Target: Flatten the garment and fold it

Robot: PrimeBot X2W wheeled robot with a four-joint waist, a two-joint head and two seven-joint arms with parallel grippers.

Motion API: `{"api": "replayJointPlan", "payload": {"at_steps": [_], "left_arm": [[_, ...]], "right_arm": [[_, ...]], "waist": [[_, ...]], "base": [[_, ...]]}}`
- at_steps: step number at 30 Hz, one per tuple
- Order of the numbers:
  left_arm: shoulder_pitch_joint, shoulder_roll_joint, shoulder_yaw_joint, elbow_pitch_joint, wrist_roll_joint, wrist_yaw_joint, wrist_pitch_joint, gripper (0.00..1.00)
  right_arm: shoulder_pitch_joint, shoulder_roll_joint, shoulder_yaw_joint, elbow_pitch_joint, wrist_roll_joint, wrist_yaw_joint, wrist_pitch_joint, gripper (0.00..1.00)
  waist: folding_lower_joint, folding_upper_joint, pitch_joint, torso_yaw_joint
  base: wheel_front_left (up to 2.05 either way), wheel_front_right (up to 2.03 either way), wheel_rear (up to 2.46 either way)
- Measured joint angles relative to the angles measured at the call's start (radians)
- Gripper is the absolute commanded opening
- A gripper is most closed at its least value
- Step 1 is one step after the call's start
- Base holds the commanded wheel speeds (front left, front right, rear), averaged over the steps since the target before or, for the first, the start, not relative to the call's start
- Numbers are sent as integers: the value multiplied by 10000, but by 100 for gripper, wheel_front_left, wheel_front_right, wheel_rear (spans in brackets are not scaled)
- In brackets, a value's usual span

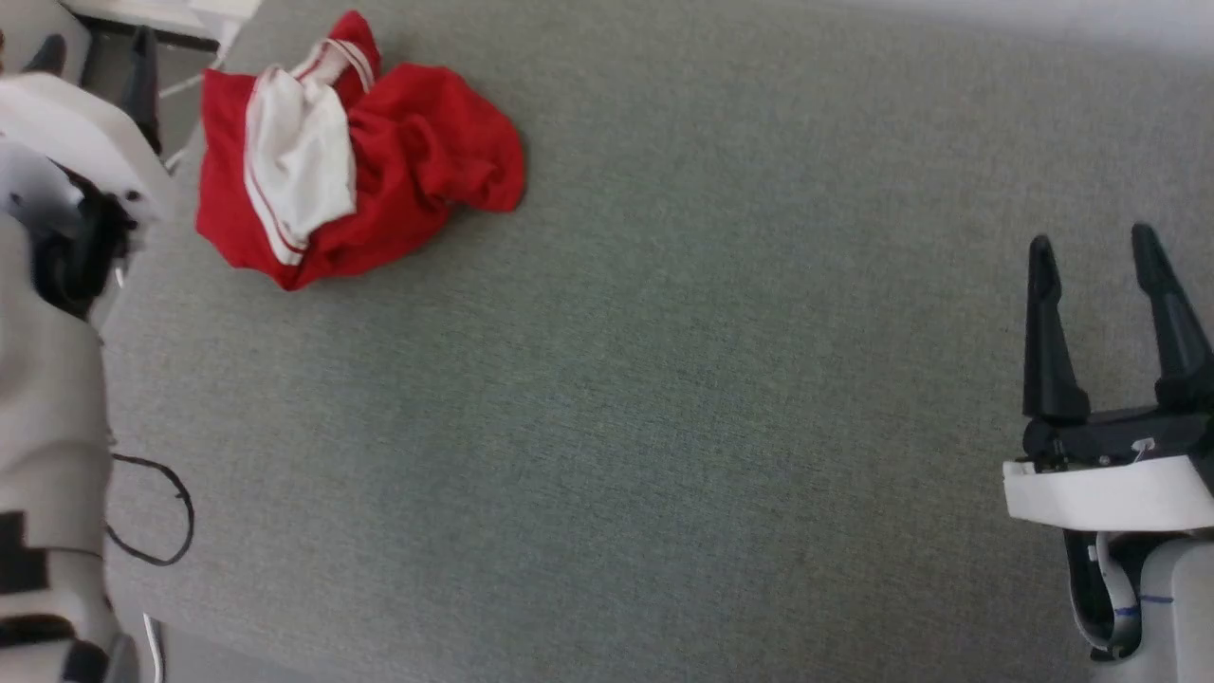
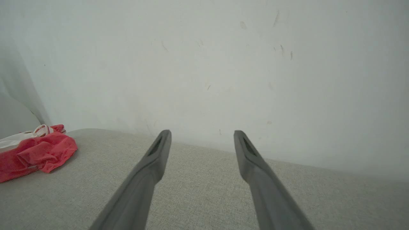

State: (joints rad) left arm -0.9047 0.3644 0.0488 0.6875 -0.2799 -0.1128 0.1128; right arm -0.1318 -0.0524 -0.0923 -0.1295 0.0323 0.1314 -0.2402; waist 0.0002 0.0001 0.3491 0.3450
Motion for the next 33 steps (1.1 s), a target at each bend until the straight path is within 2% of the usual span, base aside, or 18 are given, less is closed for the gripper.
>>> {"api": "replayJointPlan", "payload": {"at_steps": [4, 12, 16, 20, 23, 24, 33], "left_arm": [[-889, 694, -780, 679, -1118, -98, 2205, 100], [-1492, 2391, -2449, 514, -4056, -111, 6065, 100], [-1441, 2769, -2920, 288, -4882, -111, 6763, 100], [-1196, 2999, -3511, 213, -5143, -111, 7051, 100], [-1204, 3375, -3795, 153, -5237, -113, 7068, 100], [-1204, 3438, -3835, 159, -5327, -111, 7066, 0], [-1005, 3822, -4646, 138, -5582, -111, 6489, 0]], "right_arm": [[-383, 2, 48, -278, -305, 0, -86, 100], [-944, 19, 276, -1028, -675, 0, -169, 100], [-1031, 19, 345, -1214, -719, 0, -169, 100], [-1101, 19, 362, -1267, -757, 0, -169, 100], [-1103, 19, 364, -1256, -757, 0, -169, 100], [-1104, 19, 368, -1244, -757, 0, -169, 100], [-1054, 19, 311, -930, -681, 0, -169, 100]], "waist": [[0, 0, 710, -209], [0, 0, 2046, -782], [1, 0, 2524, -1156], [-1, -1, 2838, -1516], [-4, 0, 2988, -1729], [-3, 0, 3013, -1789], [-1, 0, 2433, -1949]], "base": [[0, 0, 0], [0, 0, 0], [0, 0, 0], [0, 0, 0], [0, 0, 0], [0, 0, 0], [0, 0, 0]]}}
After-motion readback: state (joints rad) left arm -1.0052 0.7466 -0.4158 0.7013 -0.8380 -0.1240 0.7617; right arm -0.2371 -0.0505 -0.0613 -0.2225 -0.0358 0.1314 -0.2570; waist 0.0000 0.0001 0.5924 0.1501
